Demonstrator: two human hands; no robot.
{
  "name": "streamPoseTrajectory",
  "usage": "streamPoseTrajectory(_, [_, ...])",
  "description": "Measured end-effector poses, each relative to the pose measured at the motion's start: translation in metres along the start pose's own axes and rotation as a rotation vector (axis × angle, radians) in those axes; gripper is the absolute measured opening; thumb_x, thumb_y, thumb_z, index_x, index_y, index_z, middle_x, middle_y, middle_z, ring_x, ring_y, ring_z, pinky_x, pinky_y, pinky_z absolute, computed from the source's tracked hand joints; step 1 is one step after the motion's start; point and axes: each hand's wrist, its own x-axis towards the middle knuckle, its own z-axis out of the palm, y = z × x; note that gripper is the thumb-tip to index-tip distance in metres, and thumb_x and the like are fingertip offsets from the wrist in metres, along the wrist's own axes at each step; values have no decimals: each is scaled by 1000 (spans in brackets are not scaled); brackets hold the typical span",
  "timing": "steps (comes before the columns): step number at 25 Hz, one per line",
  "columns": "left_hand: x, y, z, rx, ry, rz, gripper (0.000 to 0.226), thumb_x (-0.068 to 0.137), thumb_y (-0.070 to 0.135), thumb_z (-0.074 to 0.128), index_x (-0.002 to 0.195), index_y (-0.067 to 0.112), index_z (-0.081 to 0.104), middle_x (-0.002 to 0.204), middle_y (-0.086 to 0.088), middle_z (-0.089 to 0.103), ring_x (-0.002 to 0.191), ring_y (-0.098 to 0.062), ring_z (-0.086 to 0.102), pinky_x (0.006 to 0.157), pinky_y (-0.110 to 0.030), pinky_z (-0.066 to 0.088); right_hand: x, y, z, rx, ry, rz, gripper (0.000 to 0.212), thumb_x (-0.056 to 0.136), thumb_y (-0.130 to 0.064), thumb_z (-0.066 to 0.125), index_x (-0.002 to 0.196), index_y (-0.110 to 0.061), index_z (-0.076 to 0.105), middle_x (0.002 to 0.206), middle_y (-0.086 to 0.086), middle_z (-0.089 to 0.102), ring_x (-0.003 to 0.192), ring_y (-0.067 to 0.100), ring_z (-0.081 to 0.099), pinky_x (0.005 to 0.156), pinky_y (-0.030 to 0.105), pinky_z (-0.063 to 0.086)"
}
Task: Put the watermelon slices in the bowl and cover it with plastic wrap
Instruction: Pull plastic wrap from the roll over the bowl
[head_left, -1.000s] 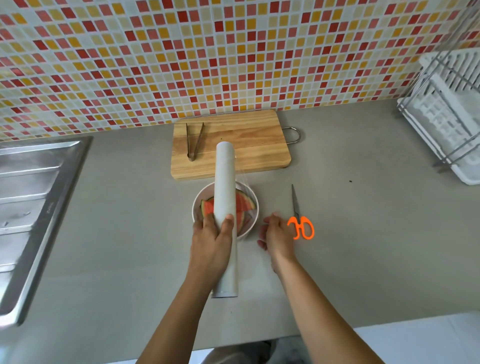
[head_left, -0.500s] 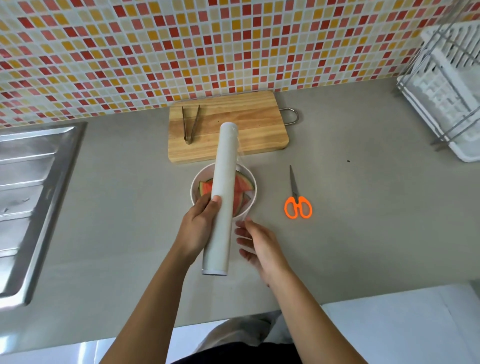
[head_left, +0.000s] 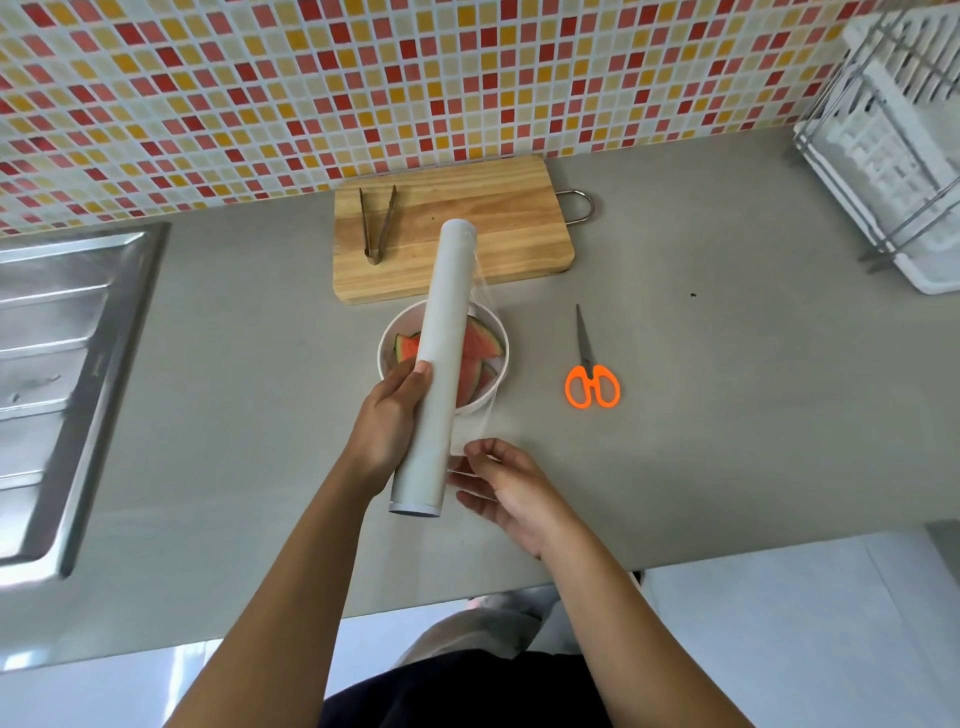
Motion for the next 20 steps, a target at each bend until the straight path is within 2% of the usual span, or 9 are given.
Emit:
streamPoseTrajectory(2, [0,-1,0,5,-2,5,32,90,50,46,104,28,64,87,0,65,70,-16,62,59,-29,48,-2,1,0,69,1,11,18,96,-15,47,78,-16,51,62,-5,69,61,9,68,56,21,54])
streamPoseTrajectory(5, [-1,-2,2,25,13,25,32,90,51,46,107,29,63,92,-2,65,76,-18,62,63,-33,49,-3,0,-2,148,58,11,17,96,-11,44,79,-14,49,63,2,59,55,12,66,54,22,55])
streamPoseTrajectory(9, [3,-2,2,425,233,164,47,93,45,45,136,28,45,107,0,57,96,-21,54,86,-39,45,-1,-2,-8,139,120,-12,19,94,-4,41,80,-14,48,65,4,55,51,13,63,53,23,53])
streamPoseTrajectory(12, [-2,2,5,608,325,230,55,92,43,46,140,20,37,101,-4,46,90,-22,43,81,-36,38,2,2,-8,121,157,-6,20,93,-2,40,78,-14,48,63,4,56,49,15,63,51,23,51])
streamPoseTrajectory(15, [-5,5,7,655,386,191,49,90,42,49,126,9,46,91,-9,47,81,-27,44,73,-34,34,5,4,-8,123,203,-2,22,91,1,39,77,-14,46,58,3,56,46,15,62,48,21,50])
streamPoseTrajectory(17, [-5,7,5,691,395,160,42,90,44,51,103,3,55,82,-10,52,79,-33,51,69,-32,34,7,4,-8,129,225,2,23,90,2,38,77,-14,47,56,3,57,46,15,62,47,20,49])
streamPoseTrajectory(18, [-5,8,4,690,388,139,41,89,45,51,92,4,54,78,-9,54,79,-34,54,67,-33,34,8,4,-8,121,237,7,23,90,2,38,76,-14,47,57,3,58,46,16,62,47,20,49])
streamPoseTrajectory(20, [-5,9,2,667,381,96,40,89,46,51,86,6,50,77,-7,55,78,-34,55,66,-34,37,10,4,-8,58,272,19,22,90,0,39,75,-14,47,60,5,59,48,17,61,50,23,48])
